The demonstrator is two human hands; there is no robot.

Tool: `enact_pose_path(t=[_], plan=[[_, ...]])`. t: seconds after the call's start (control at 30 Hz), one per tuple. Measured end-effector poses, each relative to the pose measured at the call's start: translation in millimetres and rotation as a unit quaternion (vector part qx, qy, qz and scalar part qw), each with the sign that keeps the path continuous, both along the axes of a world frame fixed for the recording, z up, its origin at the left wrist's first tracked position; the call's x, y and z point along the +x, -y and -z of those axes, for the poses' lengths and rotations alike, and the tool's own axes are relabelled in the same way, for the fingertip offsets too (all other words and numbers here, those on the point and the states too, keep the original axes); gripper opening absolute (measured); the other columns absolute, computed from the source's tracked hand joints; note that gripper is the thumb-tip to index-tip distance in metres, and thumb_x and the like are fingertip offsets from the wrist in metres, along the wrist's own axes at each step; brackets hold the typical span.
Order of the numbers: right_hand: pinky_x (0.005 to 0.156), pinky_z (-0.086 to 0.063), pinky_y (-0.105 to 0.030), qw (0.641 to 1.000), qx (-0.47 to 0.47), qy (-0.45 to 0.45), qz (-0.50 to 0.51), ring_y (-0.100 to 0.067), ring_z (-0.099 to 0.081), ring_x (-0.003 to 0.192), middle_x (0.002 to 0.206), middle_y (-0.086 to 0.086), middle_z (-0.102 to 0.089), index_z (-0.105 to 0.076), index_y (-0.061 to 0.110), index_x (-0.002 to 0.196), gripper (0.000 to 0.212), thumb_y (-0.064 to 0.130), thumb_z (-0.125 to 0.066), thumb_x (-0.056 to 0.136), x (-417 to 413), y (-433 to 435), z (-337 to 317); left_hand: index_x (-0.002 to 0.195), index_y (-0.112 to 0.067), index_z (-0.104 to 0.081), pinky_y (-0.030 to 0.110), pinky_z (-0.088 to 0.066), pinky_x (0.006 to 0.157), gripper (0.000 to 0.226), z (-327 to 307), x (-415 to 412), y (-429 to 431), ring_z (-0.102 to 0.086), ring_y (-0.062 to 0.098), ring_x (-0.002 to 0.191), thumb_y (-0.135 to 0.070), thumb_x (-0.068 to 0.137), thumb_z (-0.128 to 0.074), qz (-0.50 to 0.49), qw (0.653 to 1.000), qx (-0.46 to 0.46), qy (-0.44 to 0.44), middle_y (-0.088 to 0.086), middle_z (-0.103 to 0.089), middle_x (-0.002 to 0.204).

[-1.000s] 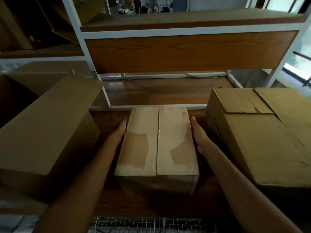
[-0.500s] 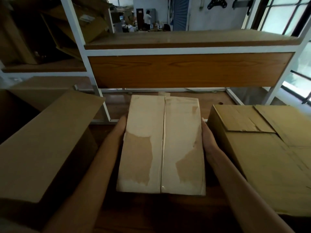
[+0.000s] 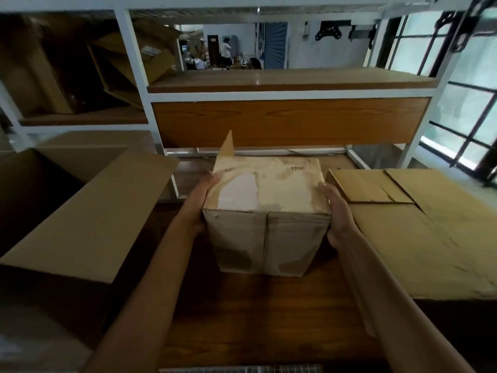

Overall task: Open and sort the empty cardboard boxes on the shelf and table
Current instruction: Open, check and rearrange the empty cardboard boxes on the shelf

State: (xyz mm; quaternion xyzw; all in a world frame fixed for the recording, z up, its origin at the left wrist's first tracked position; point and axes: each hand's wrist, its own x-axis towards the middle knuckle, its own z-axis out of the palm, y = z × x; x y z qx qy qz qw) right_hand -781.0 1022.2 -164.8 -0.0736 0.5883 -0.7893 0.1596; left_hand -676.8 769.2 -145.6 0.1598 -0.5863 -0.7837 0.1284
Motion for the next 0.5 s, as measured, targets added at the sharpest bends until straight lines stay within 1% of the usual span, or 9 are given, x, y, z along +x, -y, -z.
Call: enact_pose_path(t=[0.07, 0.13, 0.2, 0.23, 0.33, 0.4, 0.43, 0.5], plan=[[0.068, -0.054, -0.033, 1.000, 0.011, -0.014, 0.003, -0.023, -0.065, 0.097, 0.121, -0.012, -0.063, -0.052, 0.018, 0.130, 0.038, 0.032, -0.055, 0.095, 8, -6, 1, 0.126, -0.013, -0.057, 0.035, -0.056, 0.073, 0.032, 0, 8, 0, -0.072, 0.023, 0.096, -0.029, 0.099, -0.050, -0.002, 1.000, 0.005, 0.004, 0.010, -0.072, 0.112], [0.069, -0.054, -0.034, 0.999, 0.023, -0.028, 0.002, -0.024, -0.064, 0.099, 0.122, -0.011, -0.061, -0.048, 0.019, 0.136, 0.044, 0.028, -0.054, 0.094, 17, -13, 2, 0.132, -0.012, -0.053, 0.039, -0.054, 0.077, 0.037, -2, 15, 1, -0.069, 0.028, 0.099, -0.025, 0.098, -0.049, -0.006, 1.000, -0.015, 0.009, 0.015, -0.067, 0.118], [0.068, -0.053, -0.033, 0.997, 0.060, -0.057, 0.003, -0.024, -0.061, 0.100, 0.122, -0.005, -0.057, -0.042, 0.024, 0.142, 0.052, 0.023, -0.052, 0.091, 26, -21, -2, 0.138, -0.016, -0.049, 0.042, -0.053, 0.082, 0.043, -6, 21, 1, -0.065, 0.030, 0.105, -0.023, 0.095, -0.051, -0.001, 0.998, -0.064, 0.008, 0.014, -0.063, 0.123], [0.068, -0.053, -0.032, 0.994, 0.083, -0.075, 0.001, -0.023, -0.060, 0.101, 0.123, -0.003, -0.055, -0.039, 0.027, 0.144, 0.057, 0.020, -0.051, 0.088, 30, -24, -6, 0.139, -0.020, -0.047, 0.043, -0.053, 0.083, 0.046, -10, 25, 0, -0.064, 0.030, 0.107, -0.025, 0.094, -0.053, 0.000, 0.996, -0.084, 0.005, 0.011, -0.062, 0.124], [0.060, -0.055, -0.028, 0.988, 0.115, -0.102, 0.011, -0.025, -0.062, 0.098, 0.122, -0.004, -0.056, -0.036, 0.029, 0.145, 0.066, 0.007, -0.047, 0.084, 43, -26, -16, 0.139, -0.026, -0.045, 0.040, -0.055, 0.076, 0.048, -22, 34, -7, -0.065, 0.025, 0.103, -0.032, 0.094, -0.060, -0.015, 0.993, -0.120, 0.009, 0.004, -0.062, 0.120], [0.052, -0.052, -0.021, 0.982, 0.138, -0.120, 0.040, -0.023, -0.062, 0.091, 0.119, -0.005, -0.057, -0.038, 0.026, 0.143, 0.068, 0.002, -0.048, 0.080, 51, -24, -19, 0.137, -0.026, -0.045, 0.044, -0.056, 0.082, 0.046, -25, 39, -14, -0.065, 0.025, 0.102, -0.029, 0.094, -0.061, -0.033, 0.991, -0.130, 0.006, 0.004, -0.061, 0.120], [0.052, -0.051, -0.020, 0.980, 0.141, -0.130, 0.052, -0.022, -0.062, 0.089, 0.120, -0.006, -0.057, -0.040, 0.026, 0.141, 0.067, 0.002, -0.049, 0.079, 55, -23, -18, 0.135, -0.025, -0.046, 0.046, -0.055, 0.085, 0.043, -25, 42, -19, -0.065, 0.025, 0.102, -0.025, 0.095, -0.060, -0.043, 0.991, -0.130, -0.005, 0.003, -0.062, 0.117], [0.059, -0.054, -0.028, 0.979, 0.128, -0.143, 0.064, -0.023, -0.063, 0.092, 0.122, -0.006, -0.056, -0.042, 0.030, 0.136, 0.062, 0.008, -0.053, 0.079, 63, -20, -12, 0.129, -0.026, -0.047, 0.045, -0.055, 0.087, 0.034, -20, 50, -25, -0.065, 0.024, 0.100, -0.018, 0.097, -0.057, -0.065, 0.989, -0.129, -0.031, 0.000, -0.062, 0.108]])
